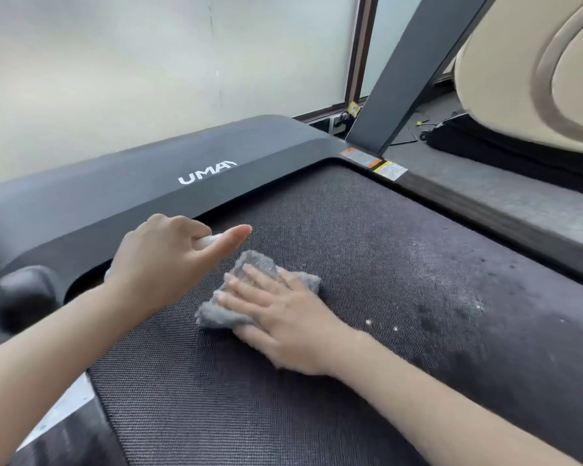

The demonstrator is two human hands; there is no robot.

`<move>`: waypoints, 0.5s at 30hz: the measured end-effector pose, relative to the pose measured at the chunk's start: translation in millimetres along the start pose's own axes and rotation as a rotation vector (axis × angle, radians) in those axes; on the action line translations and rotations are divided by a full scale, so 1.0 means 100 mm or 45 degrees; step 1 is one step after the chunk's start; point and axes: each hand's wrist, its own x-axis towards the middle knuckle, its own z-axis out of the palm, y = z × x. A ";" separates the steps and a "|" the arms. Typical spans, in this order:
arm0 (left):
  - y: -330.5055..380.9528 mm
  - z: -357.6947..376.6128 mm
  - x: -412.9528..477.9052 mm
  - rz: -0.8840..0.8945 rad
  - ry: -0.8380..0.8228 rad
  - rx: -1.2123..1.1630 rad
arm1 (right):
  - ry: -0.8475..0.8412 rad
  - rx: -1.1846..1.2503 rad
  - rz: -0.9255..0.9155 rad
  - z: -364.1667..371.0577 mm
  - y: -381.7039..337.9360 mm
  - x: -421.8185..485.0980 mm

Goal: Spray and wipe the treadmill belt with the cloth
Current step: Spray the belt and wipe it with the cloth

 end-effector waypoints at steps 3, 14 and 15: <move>0.00 -0.05 -0.01 0.028 0.014 -0.026 | -0.010 0.018 -0.173 0.08 -0.27 -0.21; -0.11 0.02 0.01 0.024 -0.025 0.007 | 0.051 -0.122 0.771 -0.37 1.85 -0.19; -0.10 0.03 0.01 0.025 -0.024 0.012 | 0.056 -0.136 0.898 -0.40 2.09 -0.30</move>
